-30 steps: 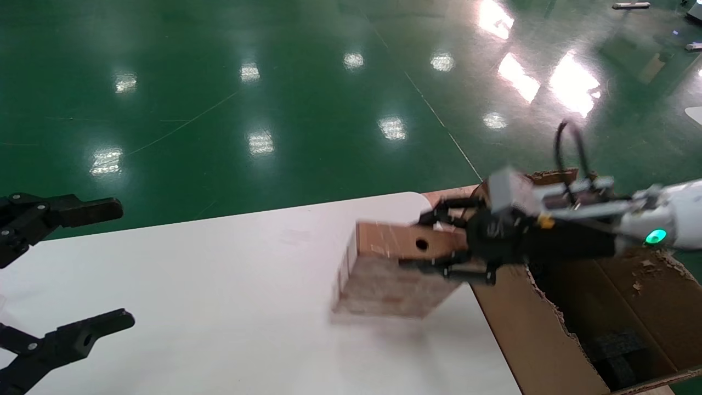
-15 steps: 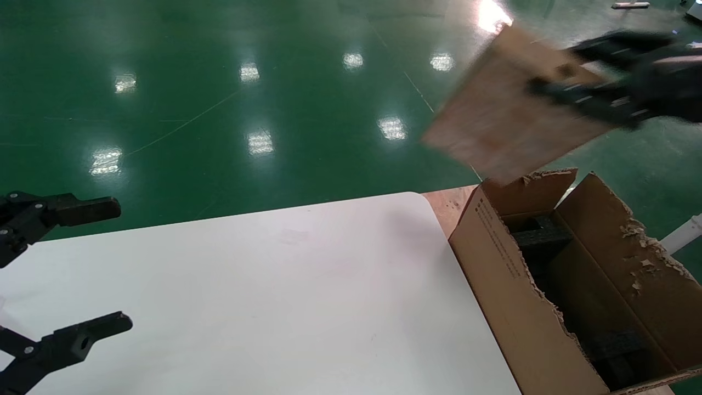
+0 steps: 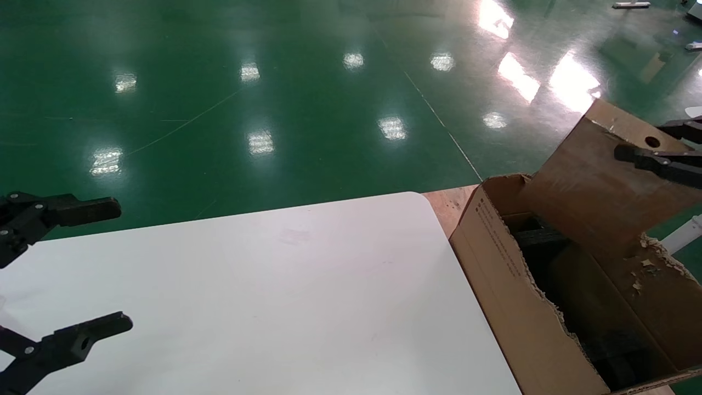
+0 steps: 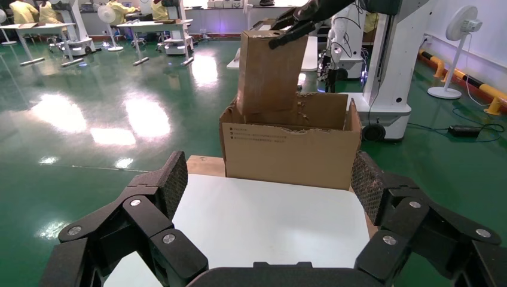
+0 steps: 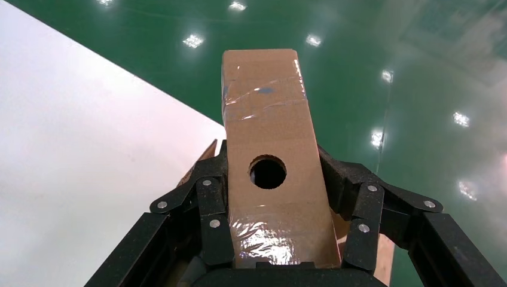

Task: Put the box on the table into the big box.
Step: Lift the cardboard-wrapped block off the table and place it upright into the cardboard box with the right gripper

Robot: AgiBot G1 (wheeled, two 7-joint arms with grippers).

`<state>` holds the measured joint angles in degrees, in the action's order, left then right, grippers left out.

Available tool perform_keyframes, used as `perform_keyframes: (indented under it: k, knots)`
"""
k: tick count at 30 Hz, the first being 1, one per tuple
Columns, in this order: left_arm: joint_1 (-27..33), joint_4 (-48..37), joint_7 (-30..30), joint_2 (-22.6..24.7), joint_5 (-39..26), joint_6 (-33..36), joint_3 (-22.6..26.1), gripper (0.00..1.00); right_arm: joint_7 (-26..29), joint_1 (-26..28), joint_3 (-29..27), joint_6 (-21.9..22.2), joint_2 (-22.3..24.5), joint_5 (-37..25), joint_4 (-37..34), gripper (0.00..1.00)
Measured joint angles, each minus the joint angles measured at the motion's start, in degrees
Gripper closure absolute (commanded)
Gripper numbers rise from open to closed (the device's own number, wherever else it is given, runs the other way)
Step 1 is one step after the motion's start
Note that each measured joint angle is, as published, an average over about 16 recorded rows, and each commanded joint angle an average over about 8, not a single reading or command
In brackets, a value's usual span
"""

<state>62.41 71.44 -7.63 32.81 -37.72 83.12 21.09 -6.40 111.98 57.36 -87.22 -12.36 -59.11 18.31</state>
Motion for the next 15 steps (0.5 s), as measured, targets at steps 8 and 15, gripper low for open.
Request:
perform_keyframes:
  k: [8, 15]
  knots:
    - [0.00, 0.00, 0.00, 0.00, 0.00, 0.00, 0.00, 0.00, -4.79, -7.94, -0.52, 2.75, -2.12, 4.19, -8.31, 1.00]
    - [0.00, 0.00, 0.00, 0.00, 0.00, 0.00, 0.00, 0.00, -9.01, -15.64, -2.61, 4.46, -4.41, 8.83, -16.64, 1.00]
